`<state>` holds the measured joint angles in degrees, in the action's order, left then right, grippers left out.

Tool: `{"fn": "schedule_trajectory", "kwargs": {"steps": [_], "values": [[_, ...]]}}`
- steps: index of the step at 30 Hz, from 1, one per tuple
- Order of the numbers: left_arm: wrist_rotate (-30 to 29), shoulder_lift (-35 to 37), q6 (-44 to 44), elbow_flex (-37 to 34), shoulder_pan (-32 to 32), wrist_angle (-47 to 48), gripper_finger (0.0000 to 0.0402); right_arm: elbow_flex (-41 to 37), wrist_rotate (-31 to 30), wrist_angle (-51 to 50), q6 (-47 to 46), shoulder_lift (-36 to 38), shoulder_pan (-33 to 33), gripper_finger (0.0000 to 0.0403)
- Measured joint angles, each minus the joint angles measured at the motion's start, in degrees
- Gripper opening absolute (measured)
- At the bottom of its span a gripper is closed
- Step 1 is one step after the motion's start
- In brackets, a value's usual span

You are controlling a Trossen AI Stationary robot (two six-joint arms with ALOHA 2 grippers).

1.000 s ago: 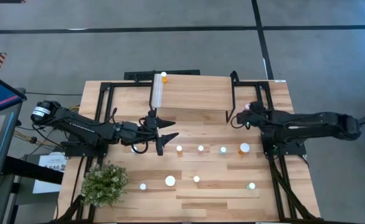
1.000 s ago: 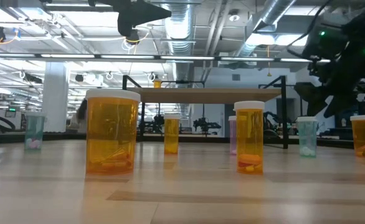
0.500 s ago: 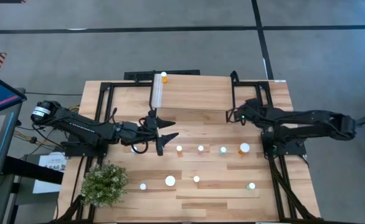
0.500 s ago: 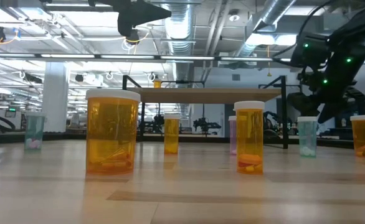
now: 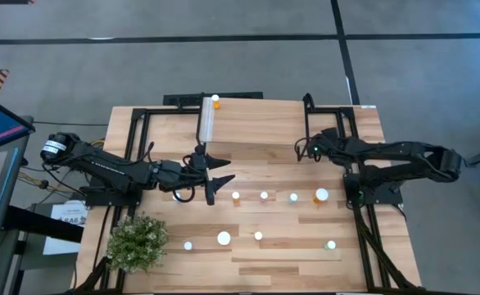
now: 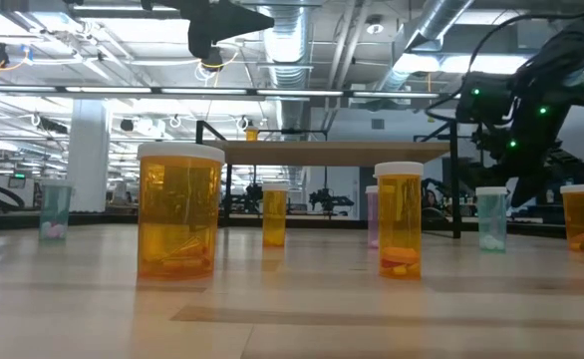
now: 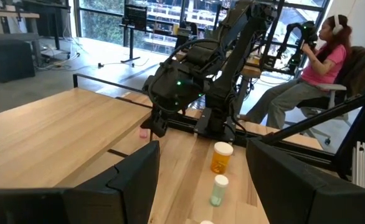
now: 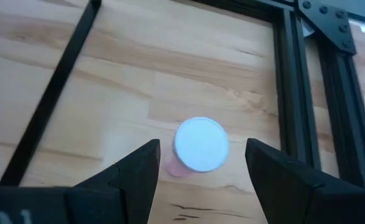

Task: Pick and place medicine bottles onto shelf by color
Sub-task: Put the top small pink pill bottle on the shelf

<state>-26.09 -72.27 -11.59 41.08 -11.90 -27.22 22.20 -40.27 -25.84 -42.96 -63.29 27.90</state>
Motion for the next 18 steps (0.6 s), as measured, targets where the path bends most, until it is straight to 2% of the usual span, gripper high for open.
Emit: {"fn": "schedule_trajectory", "kwargs": {"steps": [5, 18], "values": [[0.00, 0.00, 0.00, 0.00, -0.01, 0.04, 0.0227, 0.00, 0.72, 1.24, 0.90, -0.84, -0.09, 0.0246], [-0.20, 0.02, 0.36, 0.00, -0.01, 0.96, 0.0227, 0.00, 1.30, 1.57, 1.00, -0.81, -0.11, 0.0117]]}}
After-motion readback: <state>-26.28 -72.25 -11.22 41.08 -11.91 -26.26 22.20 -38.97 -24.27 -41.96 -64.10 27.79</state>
